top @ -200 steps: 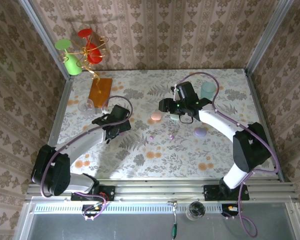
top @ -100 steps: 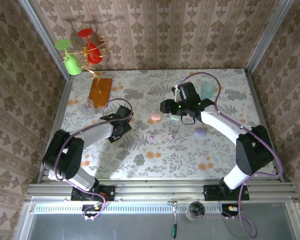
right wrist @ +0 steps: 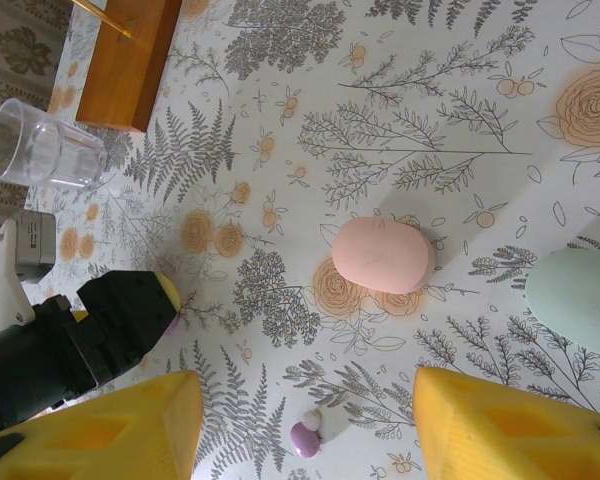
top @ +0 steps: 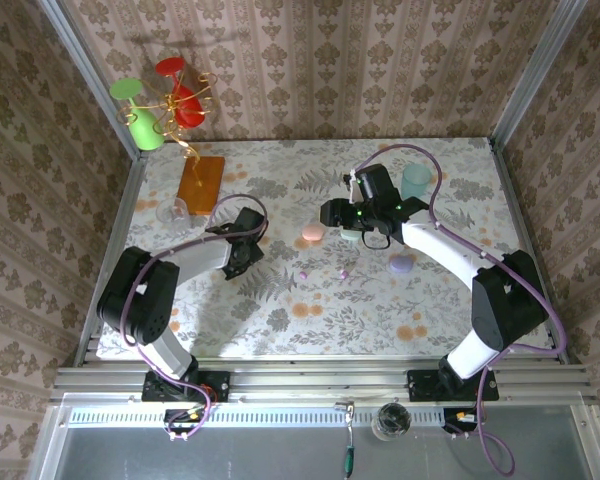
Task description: Insert the wireless bluetooth earbuds into the charging case
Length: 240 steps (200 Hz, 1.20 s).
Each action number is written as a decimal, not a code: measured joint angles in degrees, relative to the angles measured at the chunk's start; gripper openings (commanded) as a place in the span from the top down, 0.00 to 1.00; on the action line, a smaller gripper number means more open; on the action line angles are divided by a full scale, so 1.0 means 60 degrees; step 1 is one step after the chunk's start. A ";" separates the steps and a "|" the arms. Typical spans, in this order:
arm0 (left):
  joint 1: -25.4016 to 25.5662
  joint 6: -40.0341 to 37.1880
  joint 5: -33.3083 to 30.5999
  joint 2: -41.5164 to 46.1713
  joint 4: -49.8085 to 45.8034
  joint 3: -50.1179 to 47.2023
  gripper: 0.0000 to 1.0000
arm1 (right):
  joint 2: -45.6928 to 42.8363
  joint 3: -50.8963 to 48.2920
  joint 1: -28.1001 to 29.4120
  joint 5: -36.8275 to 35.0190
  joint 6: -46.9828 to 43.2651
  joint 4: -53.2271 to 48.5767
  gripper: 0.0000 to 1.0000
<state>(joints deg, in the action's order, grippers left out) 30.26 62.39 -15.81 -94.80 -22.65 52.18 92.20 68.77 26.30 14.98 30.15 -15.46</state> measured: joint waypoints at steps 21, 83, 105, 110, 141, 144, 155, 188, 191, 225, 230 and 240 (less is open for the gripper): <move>-0.0055 -0.0004 0.0015 -0.0011 0.0000 0.0000 0.49 | 0.0000 0.0000 0.0000 0.0000 0.0000 0.0000 0.41; -0.0113 -0.0525 0.0109 0.0007 0.0215 0.0000 0.65 | -0.0106 -0.0011 -0.0113 0.0036 0.0000 -0.0040 0.42; -0.0113 -0.1606 0.0328 0.0120 0.0353 0.0000 0.62 | -0.0441 -0.0120 -0.0157 0.0087 0.0007 -0.0040 0.41; -0.0113 -0.1854 0.0382 0.0186 0.0386 0.0000 0.62 | -0.0525 -0.0149 -0.0168 0.0113 0.0007 -0.0040 0.41; -0.0113 -0.3974 0.0994 0.0809 0.0736 0.0000 0.63 | -0.1056 -0.0324 -0.0251 0.0353 0.0051 -0.0040 0.41; -0.0113 -0.4215 0.1096 0.0874 0.0798 0.0000 0.63 | -0.1096 -0.0353 -0.0262 0.0382 0.0062 -0.0036 0.41; -0.0113 -0.5111 0.1526 0.1038 0.0951 0.0007 0.63 | -0.1242 -0.0463 -0.0339 0.0605 0.0142 -0.0036 0.41; -0.0007 -0.8007 0.3042 0.1246 0.1293 0.0087 0.65 | -0.1548 -0.0849 -0.0637 0.1311 0.0324 -0.0109 0.41; 0.0018 -0.8233 0.3144 0.1264 0.1322 0.0087 0.65 | -0.1581 -0.0896 -0.0667 0.1373 0.0328 -0.0113 0.41; 0.0474 -1.0823 0.4612 0.2346 0.2350 -0.0590 0.69 | -0.2106 -0.1370 -0.0849 0.2153 0.0335 -0.0328 0.40; 0.0517 -1.1114 0.4834 0.2539 0.2506 -0.0714 0.69 | -0.2200 -0.1443 -0.0863 0.2310 0.0361 -0.0331 0.39; 0.0557 -1.1679 0.5253 0.2860 0.2728 -0.0889 0.69 | -0.2331 -0.1555 -0.0889 0.2637 0.0474 -0.0321 0.37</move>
<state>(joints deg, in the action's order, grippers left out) 33.61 -7.68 15.70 -77.65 -6.28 46.85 78.22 59.44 20.97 30.81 32.99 -17.39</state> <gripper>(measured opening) 0.380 0.610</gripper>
